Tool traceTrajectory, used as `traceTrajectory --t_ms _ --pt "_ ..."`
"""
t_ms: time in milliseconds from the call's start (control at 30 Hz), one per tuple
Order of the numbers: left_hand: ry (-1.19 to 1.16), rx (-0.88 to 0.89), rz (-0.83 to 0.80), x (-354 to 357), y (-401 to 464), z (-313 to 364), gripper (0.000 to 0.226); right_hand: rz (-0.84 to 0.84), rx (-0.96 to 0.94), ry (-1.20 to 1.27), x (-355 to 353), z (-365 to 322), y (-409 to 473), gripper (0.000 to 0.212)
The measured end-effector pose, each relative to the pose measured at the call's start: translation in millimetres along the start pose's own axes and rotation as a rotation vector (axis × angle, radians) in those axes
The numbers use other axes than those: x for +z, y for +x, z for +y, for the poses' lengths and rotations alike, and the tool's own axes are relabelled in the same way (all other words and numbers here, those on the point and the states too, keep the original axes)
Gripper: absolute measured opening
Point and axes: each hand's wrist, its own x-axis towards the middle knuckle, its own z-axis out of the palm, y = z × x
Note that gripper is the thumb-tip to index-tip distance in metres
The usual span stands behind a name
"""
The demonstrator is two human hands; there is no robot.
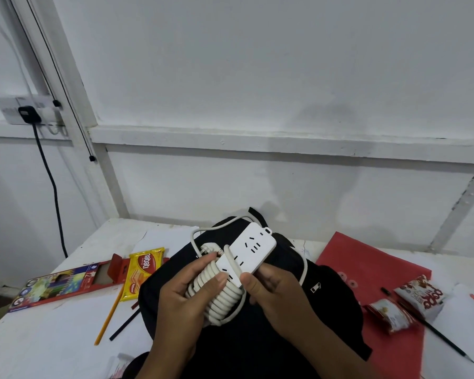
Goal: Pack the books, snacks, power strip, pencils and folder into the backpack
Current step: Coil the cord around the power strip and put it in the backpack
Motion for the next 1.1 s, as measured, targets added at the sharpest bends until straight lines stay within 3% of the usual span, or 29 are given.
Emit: traceTrajectory --t_ms 200,333,433,733,900,1000,1100 --pt "0.116 0.026 0.037 1.6 -0.7 -5.3 0.044 0.166 -0.081 -0.2 4.3 7.6 -1.6 0.014" --pt "0.248 0.053 -0.105 -8.1 4.2 -6.2 0.059 0.158 -0.09 -0.222 0.8 11.8 -0.2 0.013" --pt "0.298 0.06 -0.202 -10.3 9.1 -3.0 0.051 0.141 -0.045 -0.195 -2.6 12.8 1.6 0.022" --pt "0.281 -0.006 -0.256 -7.5 6.5 -6.0 0.041 0.089 0.007 -0.159 -5.4 12.7 0.4 0.026" --pt "0.277 0.013 -0.209 -2.5 4.8 -0.3 0.034 0.081 -0.013 -0.174 -3.6 14.1 -2.6 0.005" --pt "0.255 0.003 -0.156 -2.9 6.3 -1.2 0.032 0.058 -0.033 -0.162 -3.8 14.6 -4.0 0.019" --pt "0.249 -0.015 -0.151 -4.6 8.0 -3.5 0.025 0.069 -0.03 -0.133 -4.9 12.7 -4.1 0.018"
